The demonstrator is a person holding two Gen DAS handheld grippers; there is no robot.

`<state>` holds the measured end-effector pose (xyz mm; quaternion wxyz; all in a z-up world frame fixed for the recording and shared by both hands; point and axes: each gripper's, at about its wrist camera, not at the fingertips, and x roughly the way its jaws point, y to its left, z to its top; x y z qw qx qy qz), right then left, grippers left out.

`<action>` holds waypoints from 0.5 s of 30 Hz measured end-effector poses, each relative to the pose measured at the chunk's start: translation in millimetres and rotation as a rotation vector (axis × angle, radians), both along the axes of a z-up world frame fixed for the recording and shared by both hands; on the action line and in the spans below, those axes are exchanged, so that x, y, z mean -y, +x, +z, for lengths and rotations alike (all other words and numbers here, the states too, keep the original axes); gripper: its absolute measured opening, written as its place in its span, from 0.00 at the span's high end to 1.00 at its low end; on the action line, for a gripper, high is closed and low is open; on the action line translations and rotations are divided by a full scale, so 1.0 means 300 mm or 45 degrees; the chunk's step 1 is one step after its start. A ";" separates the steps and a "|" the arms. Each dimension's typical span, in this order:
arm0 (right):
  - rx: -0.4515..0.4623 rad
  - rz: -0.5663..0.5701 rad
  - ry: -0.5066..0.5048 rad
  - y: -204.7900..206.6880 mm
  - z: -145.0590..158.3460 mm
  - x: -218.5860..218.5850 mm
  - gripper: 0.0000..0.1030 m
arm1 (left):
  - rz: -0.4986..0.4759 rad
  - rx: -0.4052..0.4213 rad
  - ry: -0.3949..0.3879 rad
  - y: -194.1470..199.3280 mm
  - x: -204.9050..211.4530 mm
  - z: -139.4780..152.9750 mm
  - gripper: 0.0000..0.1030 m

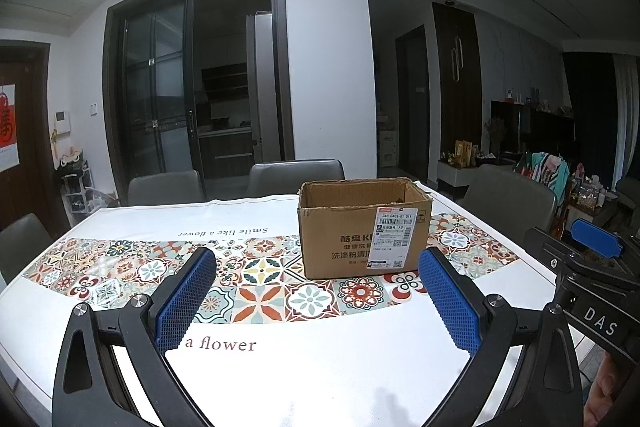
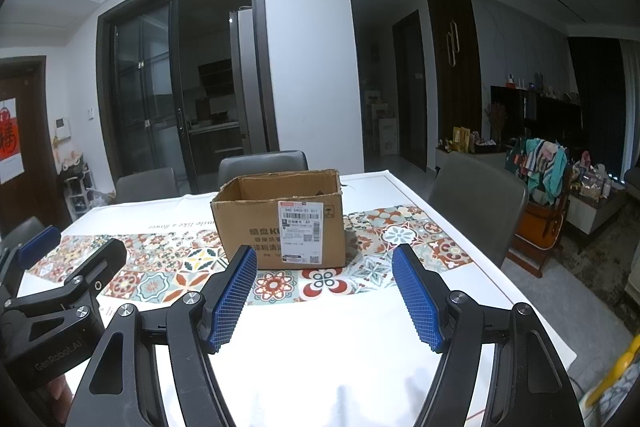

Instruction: Organize soft objects

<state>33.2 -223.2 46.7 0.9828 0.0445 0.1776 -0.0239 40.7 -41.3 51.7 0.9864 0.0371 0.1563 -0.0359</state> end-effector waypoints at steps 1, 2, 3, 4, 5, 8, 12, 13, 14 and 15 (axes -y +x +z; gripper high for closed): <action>0.000 0.000 0.000 -0.001 0.000 0.000 0.31 | 0.000 -0.001 0.000 0.001 0.000 0.000 0.00; -0.001 -0.001 -0.001 0.000 0.001 0.000 0.31 | -0.001 -0.002 0.000 0.000 0.003 0.001 0.00; -0.001 -0.001 -0.002 -0.003 -0.001 0.000 0.31 | 0.000 -0.001 0.000 0.000 0.000 0.000 0.00; 0.001 -0.001 0.000 -0.001 0.000 0.000 0.31 | 0.000 -0.001 0.000 0.000 0.000 0.000 0.00; 0.001 -0.001 0.000 -0.002 0.000 0.000 0.31 | -0.002 -0.001 0.000 0.000 0.001 0.000 0.00; -0.002 0.000 0.000 0.001 0.001 0.000 0.31 | -0.003 -0.001 0.000 0.000 0.000 0.000 0.00; -0.001 -0.001 -0.001 0.001 0.002 0.001 0.31 | -0.001 -0.001 0.000 0.000 0.004 0.001 0.00; 0.000 -0.001 0.000 0.000 0.001 0.001 0.31 | 0.000 -0.001 0.001 0.000 0.003 0.001 0.00; 0.000 -0.001 0.000 -0.002 0.001 0.001 0.31 | -0.001 0.000 0.001 0.000 0.002 0.001 0.00; 0.000 -0.001 0.000 0.001 0.002 0.001 0.31 | -0.001 -0.001 0.000 0.000 0.003 0.001 0.00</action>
